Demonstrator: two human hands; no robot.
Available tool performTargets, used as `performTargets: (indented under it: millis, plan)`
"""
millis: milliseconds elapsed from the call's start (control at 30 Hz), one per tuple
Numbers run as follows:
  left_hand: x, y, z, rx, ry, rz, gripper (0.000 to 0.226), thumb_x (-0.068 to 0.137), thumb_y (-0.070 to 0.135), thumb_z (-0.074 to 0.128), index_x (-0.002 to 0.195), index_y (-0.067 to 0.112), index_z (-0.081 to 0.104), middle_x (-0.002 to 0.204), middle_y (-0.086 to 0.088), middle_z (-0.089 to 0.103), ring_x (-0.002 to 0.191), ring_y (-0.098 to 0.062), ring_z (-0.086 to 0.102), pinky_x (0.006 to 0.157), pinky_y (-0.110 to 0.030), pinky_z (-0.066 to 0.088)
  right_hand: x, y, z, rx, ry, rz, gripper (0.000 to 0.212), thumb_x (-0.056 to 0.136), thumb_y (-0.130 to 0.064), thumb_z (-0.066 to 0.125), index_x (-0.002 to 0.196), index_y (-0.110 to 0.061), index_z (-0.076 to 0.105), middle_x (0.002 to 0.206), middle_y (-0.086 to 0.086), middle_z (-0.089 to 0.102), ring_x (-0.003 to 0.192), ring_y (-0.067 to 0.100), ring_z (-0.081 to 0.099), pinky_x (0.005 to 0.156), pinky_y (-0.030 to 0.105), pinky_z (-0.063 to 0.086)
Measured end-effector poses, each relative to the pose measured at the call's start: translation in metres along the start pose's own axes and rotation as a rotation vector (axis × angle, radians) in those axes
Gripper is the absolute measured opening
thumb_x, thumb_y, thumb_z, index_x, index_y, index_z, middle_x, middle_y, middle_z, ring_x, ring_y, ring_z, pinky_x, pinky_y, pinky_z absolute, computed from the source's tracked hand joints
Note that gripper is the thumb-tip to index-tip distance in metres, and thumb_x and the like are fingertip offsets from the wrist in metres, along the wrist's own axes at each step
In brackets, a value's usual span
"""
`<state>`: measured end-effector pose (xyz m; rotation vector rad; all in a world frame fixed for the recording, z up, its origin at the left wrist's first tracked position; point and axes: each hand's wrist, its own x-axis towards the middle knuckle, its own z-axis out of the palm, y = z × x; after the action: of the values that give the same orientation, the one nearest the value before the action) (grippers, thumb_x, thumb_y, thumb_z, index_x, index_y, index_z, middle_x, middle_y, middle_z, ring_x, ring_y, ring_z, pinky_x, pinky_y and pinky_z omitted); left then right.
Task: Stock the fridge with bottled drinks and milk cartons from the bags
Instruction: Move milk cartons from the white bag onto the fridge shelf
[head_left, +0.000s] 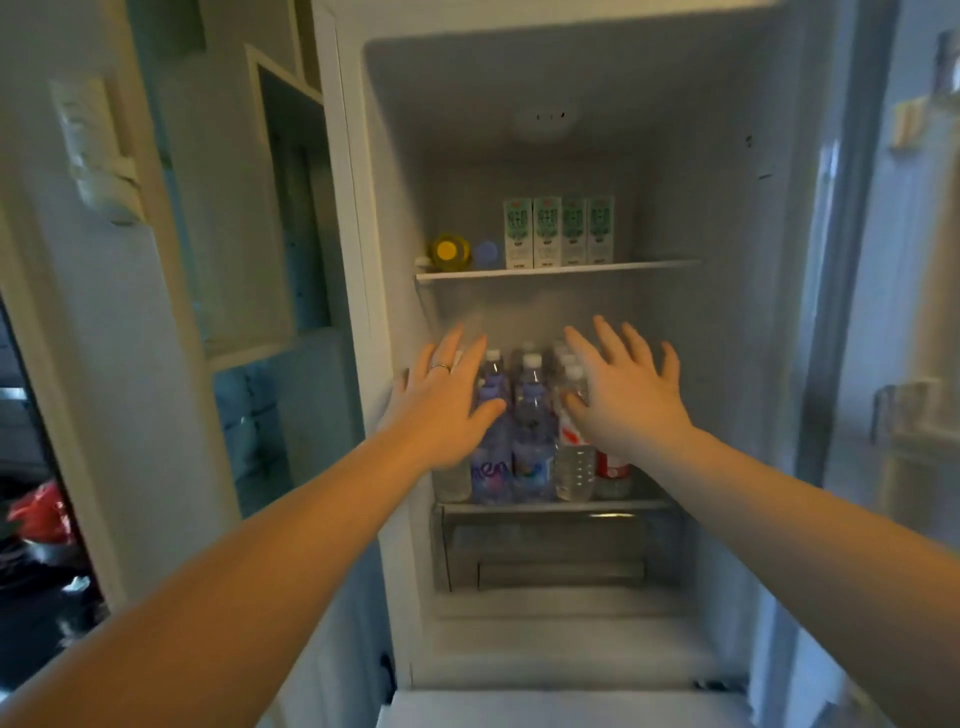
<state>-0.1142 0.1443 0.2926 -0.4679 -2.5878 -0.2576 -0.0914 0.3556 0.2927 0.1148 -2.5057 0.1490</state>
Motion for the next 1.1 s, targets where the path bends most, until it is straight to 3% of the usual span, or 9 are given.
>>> performTargets:
  millis: [233, 500, 633, 800, 1100]
  plan:
    - [-0.106, 0.011, 0.023, -0.003, -0.033, 0.039, 0.076, 0.098, 0.061, 0.035, 0.156, 0.035, -0.007, 0.165, 0.006, -0.011, 0.152, -0.023, -0.01, 0.123, -0.052, 0.003, -0.11, -0.011, 0.008, -0.003, -0.059, -0.074, 0.069, 0.094, -0.051, 0.044, 0.153, -0.036, 0.011, 0.162, -0.005, 0.006, 0.149, 0.026, 0.003, 0.117, 0.059, 0.003]
    - [-0.207, 0.04, 0.054, -0.153, -0.072, -0.06, 0.075, 0.091, 0.07, 0.03, 0.155, 0.041, 0.004, 0.165, 0.012, -0.005, 0.152, -0.017, -0.01, 0.121, -0.051, -0.001, -0.22, -0.002, 0.018, 0.002, -0.153, -0.093, 0.067, 0.095, -0.053, 0.044, 0.153, -0.034, 0.015, 0.162, -0.006, 0.012, 0.15, 0.023, 0.003, 0.117, 0.056, 0.0]
    - [-0.269, 0.07, 0.08, -0.161, -0.15, -0.089, 0.079, 0.085, 0.076, 0.023, 0.154, 0.043, 0.002, 0.165, 0.012, -0.007, 0.152, -0.017, -0.012, 0.122, -0.051, -0.001, -0.284, 0.01, 0.033, 0.048, -0.212, -0.047, 0.064, 0.094, -0.057, 0.036, 0.151, -0.035, 0.02, 0.162, -0.006, 0.016, 0.15, 0.022, 0.006, 0.117, 0.056, -0.001]
    - [-0.342, 0.119, 0.114, -0.244, -0.297, -0.204, 0.08, 0.089, 0.073, 0.035, 0.155, 0.04, 0.004, 0.165, 0.009, -0.007, 0.151, -0.019, -0.012, 0.121, -0.051, -0.001, -0.362, 0.035, 0.038, 0.112, -0.349, -0.018, 0.067, 0.092, -0.059, 0.031, 0.152, -0.034, 0.016, 0.162, -0.006, 0.012, 0.15, 0.023, 0.002, 0.117, 0.055, -0.004]
    - [-0.459, 0.245, 0.162, -0.307, -0.519, -0.409, 0.076, 0.09, 0.07, 0.037, 0.154, 0.044, 0.004, 0.165, 0.014, -0.007, 0.151, -0.016, -0.014, 0.12, -0.048, -0.001, -0.492, 0.13, 0.026, 0.299, -0.511, 0.071, 0.061, 0.098, -0.046, 0.042, 0.152, -0.033, 0.018, 0.161, -0.008, 0.011, 0.149, 0.019, 0.0, 0.12, 0.047, 0.002]
